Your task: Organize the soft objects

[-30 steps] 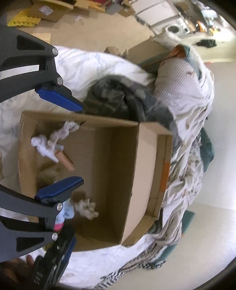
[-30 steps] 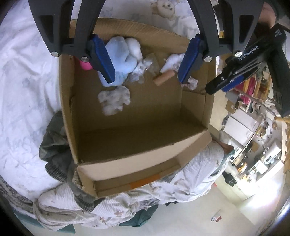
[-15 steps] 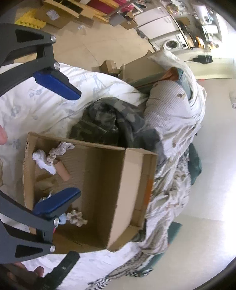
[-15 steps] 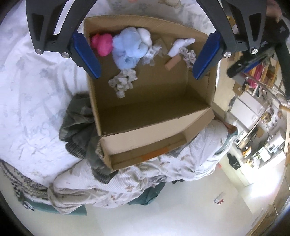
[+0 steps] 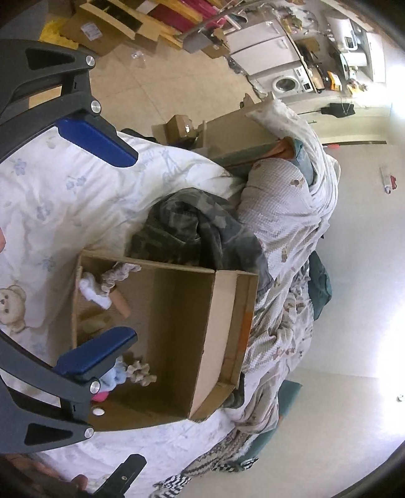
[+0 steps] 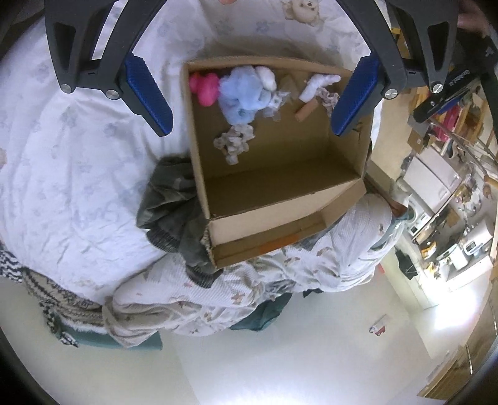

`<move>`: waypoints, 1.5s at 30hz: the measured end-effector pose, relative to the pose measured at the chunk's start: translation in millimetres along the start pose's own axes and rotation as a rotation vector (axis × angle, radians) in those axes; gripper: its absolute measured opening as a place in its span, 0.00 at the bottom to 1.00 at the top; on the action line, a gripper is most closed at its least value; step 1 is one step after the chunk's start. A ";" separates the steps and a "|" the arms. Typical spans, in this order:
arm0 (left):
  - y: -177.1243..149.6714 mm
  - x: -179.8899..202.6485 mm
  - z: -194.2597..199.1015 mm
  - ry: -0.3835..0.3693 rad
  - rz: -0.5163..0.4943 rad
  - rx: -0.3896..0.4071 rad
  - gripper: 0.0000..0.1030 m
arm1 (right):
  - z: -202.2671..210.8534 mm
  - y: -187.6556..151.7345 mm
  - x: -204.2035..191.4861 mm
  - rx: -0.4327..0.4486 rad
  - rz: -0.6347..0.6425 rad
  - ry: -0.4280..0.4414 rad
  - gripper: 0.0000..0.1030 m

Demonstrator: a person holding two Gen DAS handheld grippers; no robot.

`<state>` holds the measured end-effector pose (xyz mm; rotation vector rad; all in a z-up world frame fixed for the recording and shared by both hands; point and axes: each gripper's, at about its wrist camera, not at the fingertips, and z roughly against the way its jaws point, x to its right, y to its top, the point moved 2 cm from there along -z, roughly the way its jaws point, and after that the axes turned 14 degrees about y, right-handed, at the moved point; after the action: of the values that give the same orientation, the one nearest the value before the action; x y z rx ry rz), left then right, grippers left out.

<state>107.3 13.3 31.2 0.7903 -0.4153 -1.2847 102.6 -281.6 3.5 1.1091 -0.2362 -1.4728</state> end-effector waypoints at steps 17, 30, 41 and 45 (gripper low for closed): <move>-26.1 19.2 17.2 -0.073 -0.066 -0.043 0.99 | -3.9 -33.4 -42.1 -0.071 0.163 -0.038 1.00; -35.1 28.8 6.1 -0.074 -0.094 -0.084 0.99 | -11.4 -36.6 -39.2 -0.095 0.159 -0.061 1.00; -32.2 27.0 5.9 -0.077 -0.082 -0.087 0.99 | -13.7 -37.6 -39.6 -0.103 0.167 -0.067 1.00; -32.2 26.8 5.4 -0.076 -0.083 -0.086 0.99 | -13.7 -37.8 -39.8 -0.104 0.167 -0.068 1.00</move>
<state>88.4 -16.3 7.6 0.6934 -0.3892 -1.4042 80.7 -231.5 -10.9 0.9336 -0.2897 -1.3597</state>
